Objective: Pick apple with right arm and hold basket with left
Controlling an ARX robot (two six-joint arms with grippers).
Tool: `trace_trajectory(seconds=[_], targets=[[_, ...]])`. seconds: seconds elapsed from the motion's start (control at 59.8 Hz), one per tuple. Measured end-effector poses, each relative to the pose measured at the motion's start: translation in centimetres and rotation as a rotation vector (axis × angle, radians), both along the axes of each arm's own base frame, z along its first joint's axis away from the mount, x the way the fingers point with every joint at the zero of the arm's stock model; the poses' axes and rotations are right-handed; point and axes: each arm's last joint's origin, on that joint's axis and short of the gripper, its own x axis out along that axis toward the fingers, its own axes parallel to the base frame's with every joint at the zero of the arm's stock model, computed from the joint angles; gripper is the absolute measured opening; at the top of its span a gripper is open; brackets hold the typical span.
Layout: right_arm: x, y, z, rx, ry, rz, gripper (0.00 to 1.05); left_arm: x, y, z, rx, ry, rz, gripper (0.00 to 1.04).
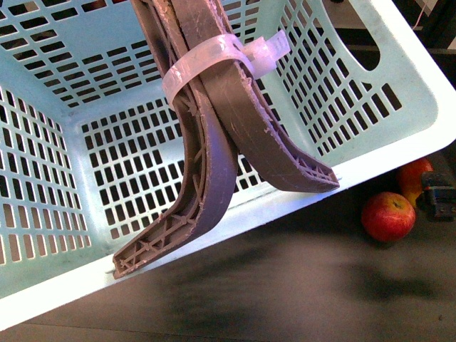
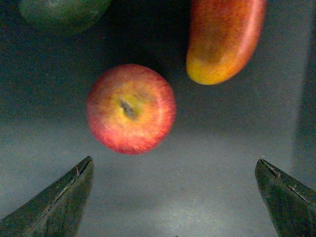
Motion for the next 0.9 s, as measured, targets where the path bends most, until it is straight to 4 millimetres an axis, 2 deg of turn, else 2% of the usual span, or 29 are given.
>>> trace_trajectory(seconds=[0.201,0.435,0.903], targets=[[1.6,1.0,-1.5,0.004,0.033,0.008,0.96,0.0,0.0,0.0,0.000,0.000,0.000,0.14],[2.4,1.8,-3.4,0.009,0.080,0.017,0.96,0.0,0.0,0.0,0.000,0.000,0.000,0.14],[4.4,1.9,-5.5,0.023,0.120,-0.015,0.94,0.0,0.0,0.0,0.000,-0.001,0.000,0.14]])
